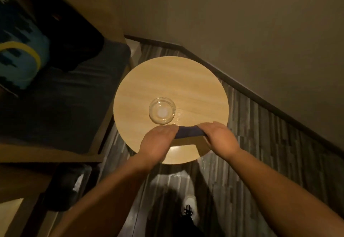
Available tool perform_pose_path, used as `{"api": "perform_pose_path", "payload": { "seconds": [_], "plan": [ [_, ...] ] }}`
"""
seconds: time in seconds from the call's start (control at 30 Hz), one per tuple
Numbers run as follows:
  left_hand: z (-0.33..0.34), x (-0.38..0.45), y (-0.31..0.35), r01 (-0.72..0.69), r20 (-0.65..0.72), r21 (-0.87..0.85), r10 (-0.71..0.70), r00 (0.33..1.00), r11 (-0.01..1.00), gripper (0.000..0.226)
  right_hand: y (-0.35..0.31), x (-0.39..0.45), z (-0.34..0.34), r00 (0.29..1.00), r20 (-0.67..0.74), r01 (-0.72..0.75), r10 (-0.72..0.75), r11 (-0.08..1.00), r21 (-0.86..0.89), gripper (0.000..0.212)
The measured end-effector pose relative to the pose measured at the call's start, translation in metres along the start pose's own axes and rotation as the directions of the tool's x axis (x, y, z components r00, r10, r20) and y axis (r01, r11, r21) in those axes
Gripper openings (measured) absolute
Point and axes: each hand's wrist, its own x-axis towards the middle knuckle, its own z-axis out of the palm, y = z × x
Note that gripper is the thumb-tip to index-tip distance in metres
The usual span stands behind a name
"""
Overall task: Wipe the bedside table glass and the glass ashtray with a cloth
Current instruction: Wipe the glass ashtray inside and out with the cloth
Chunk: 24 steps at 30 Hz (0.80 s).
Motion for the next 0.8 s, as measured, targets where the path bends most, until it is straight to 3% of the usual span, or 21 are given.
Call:
{"api": "perform_pose_path", "payload": {
  "seconds": [0.17, 0.27, 0.37, 0.47, 0.6, 0.67, 0.8],
  "plan": [
    [0.053, 0.027, -0.009, -0.090, -0.070, 0.112, 0.098, 0.993, 0.990, 0.048, 0.024, 0.013, 0.044, 0.991, -0.134, -0.012, -0.009, 0.988, -0.156, 0.050],
    [0.086, 0.015, -0.017, -0.154, 0.003, 0.120, 0.155, 0.988, 0.981, 0.038, 0.022, -0.006, 0.083, 0.998, -0.058, -0.016, 0.009, 0.991, -0.132, 0.057],
    [0.086, 0.010, -0.023, -0.180, 0.060, 0.084, 0.175, 0.983, 0.980, 0.053, 0.016, -0.026, 0.101, 0.997, -0.055, -0.060, 0.052, 0.988, -0.145, 0.074],
    [0.082, 0.007, -0.032, -0.268, 0.005, 0.077, 0.268, 0.963, 0.960, 0.057, 0.000, -0.025, 0.102, 0.998, -0.049, 0.039, -0.048, 0.984, -0.171, 0.086],
    [0.077, 0.001, -0.043, -0.310, -0.042, 0.048, 0.312, 0.949, 0.950, 0.052, -0.023, 0.006, 0.103, 0.988, -0.019, 0.143, -0.151, 0.966, -0.217, 0.072],
    [0.070, -0.003, -0.046, -0.258, -0.062, 0.012, 0.259, 0.964, 0.966, 0.049, -0.026, 0.016, 0.106, 0.988, -0.001, 0.148, -0.153, 0.954, -0.261, 0.057],
    [0.076, -0.011, -0.075, 0.027, -0.150, -0.163, -0.051, 0.987, 0.986, 0.044, -0.024, 0.020, 0.112, 0.986, -0.053, 0.135, -0.157, 0.947, -0.291, 0.048]
  ]
}}
